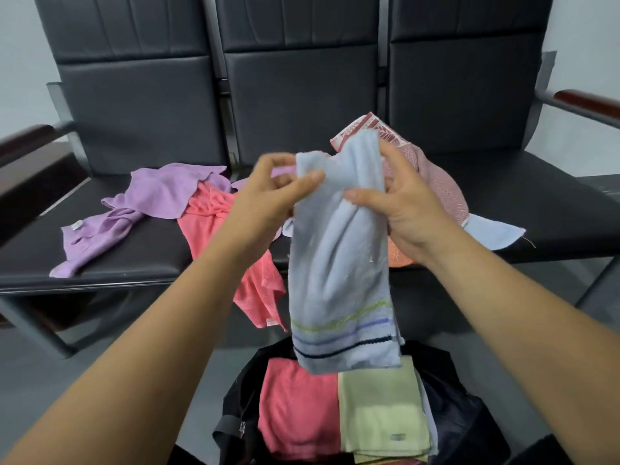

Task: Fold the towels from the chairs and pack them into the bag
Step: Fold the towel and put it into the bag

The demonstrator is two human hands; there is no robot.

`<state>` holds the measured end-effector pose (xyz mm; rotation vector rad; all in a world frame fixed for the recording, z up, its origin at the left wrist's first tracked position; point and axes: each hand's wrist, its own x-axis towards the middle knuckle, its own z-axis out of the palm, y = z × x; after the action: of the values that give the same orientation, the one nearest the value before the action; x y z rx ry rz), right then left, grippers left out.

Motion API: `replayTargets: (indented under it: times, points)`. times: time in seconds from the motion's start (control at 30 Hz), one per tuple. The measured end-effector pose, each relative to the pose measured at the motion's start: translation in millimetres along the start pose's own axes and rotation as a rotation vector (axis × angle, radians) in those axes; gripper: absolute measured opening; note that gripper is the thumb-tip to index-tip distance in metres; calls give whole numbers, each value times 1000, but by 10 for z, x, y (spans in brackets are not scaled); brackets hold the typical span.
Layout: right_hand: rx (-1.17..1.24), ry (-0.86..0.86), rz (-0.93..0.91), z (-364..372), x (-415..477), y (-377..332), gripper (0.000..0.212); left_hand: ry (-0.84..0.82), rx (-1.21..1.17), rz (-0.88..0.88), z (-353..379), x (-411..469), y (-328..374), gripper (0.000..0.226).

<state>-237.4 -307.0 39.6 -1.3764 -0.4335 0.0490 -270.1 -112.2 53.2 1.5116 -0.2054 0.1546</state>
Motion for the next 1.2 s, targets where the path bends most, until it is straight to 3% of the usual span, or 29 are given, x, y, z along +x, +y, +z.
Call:
replayTargets:
  times: [0.1,0.17,0.3,0.47,0.57,0.67,0.73,0.83,1.03,1.13,1.2]
  points:
    - [226,92,8,-56,10,-113,59,-328,246,-228,-88,-56,-101,34]
    - [256,150,71,-125,39,-107,52,-405,253,-262,-90,-98,-153,31]
    - [250,180,353,-284,121,71,46,-271,-149,-321,-1,-83,-124,36]
    - [314,-58,523,-317,66,134,42,14,-418,-376,91,-42,-117,30]
    - [264,-148,492,-384,43,214,49,74,-575,-368,9,15,-108,23]
    - [161,-73,399,-358,53,253,58,51,-607,-297,-112,64,-136,19]
    - [134,30,315,-326,80,207,50,13,-466,-249,-210,88,-168,19]
    - [87,139,227,-354,115,167,35,-37,-156,-202,-357,111,-192,37]
    - [-151,193,86,-334,120,175,23,55,280,-212,-430,101,-265,21]
    - [-151,206,97,-312,120,183,20,119,109,-264,-377,110,-286,19]
    - [-80,237,131,-292,126,170,17,46,-85,-284,-374,136,-306,20]
